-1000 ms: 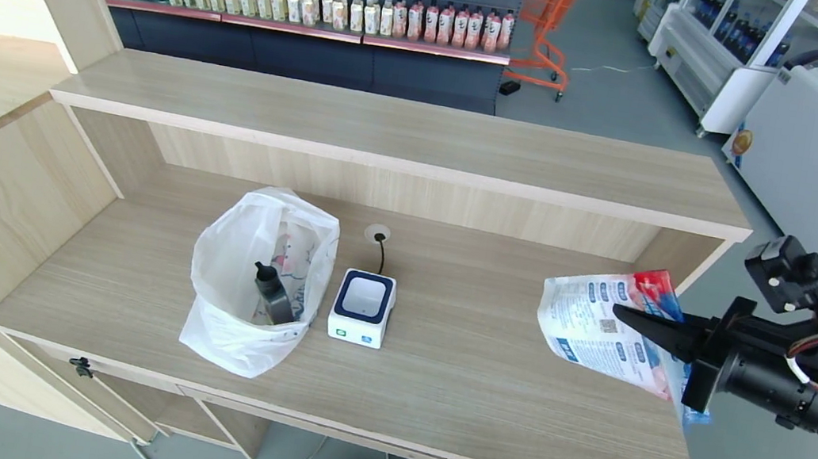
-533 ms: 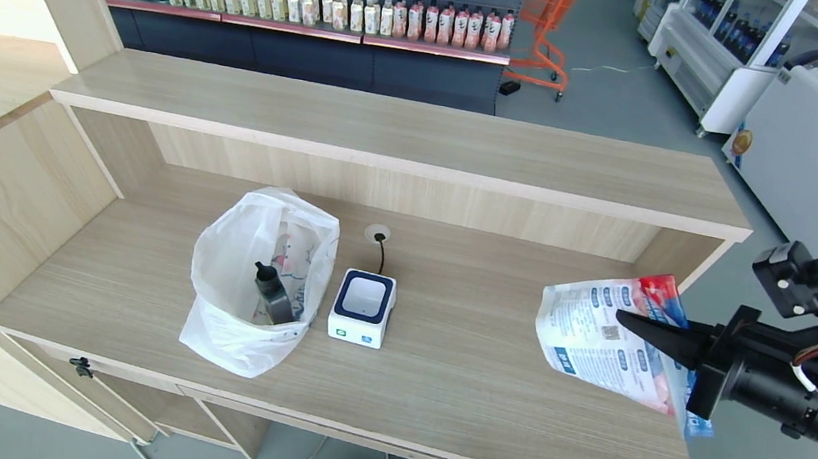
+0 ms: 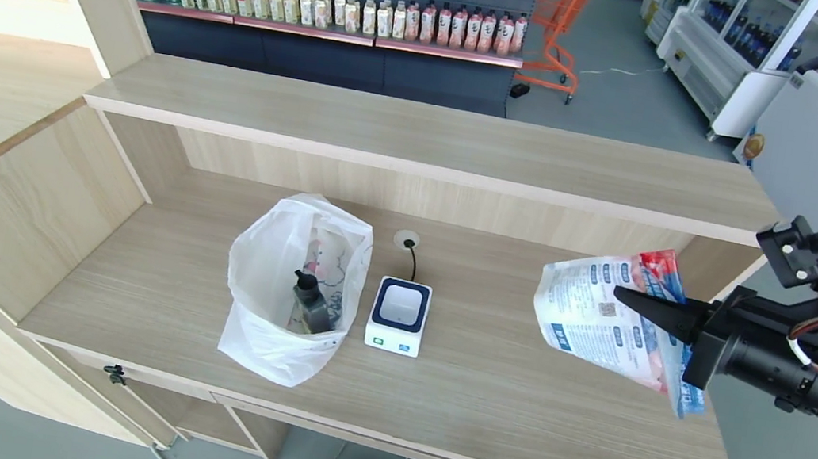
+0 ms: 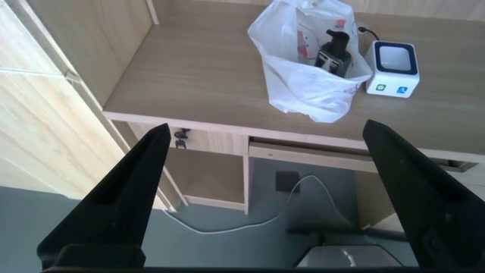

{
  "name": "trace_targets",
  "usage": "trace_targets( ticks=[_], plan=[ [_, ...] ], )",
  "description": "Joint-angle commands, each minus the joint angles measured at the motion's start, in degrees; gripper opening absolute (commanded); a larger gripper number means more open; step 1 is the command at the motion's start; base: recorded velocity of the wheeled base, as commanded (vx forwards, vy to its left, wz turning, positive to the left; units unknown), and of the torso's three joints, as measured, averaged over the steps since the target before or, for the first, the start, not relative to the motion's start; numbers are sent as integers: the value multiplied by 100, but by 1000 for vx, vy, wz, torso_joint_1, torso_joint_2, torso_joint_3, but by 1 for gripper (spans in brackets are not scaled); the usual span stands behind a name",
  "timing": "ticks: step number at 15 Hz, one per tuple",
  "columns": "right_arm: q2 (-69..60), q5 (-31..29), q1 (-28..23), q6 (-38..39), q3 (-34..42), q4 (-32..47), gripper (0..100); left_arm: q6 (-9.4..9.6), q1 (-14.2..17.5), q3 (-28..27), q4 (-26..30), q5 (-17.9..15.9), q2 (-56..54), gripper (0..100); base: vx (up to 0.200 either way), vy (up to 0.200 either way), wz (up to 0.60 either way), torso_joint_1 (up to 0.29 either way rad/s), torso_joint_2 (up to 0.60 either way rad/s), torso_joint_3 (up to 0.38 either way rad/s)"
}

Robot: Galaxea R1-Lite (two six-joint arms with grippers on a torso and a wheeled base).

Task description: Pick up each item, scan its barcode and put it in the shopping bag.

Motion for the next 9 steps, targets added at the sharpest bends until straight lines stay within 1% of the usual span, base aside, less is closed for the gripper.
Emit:
trace_targets(
  ticks=[1, 5, 9],
  plan=[
    [206, -3, 3, -1, -109, -6, 0, 1, 4, 0, 0, 1, -2, 100, 0, 200, 0, 2, 2, 2],
    [514, -21, -6, -10, -390, -6, 0, 10, 4, 0, 0, 1, -2, 100, 0, 200, 0, 5, 1, 4],
    [549, -12, -6, -10, -372, 11, 0, 1, -4, 0, 0, 1, -2, 100, 0, 0, 0, 0, 0, 0]
  ],
)
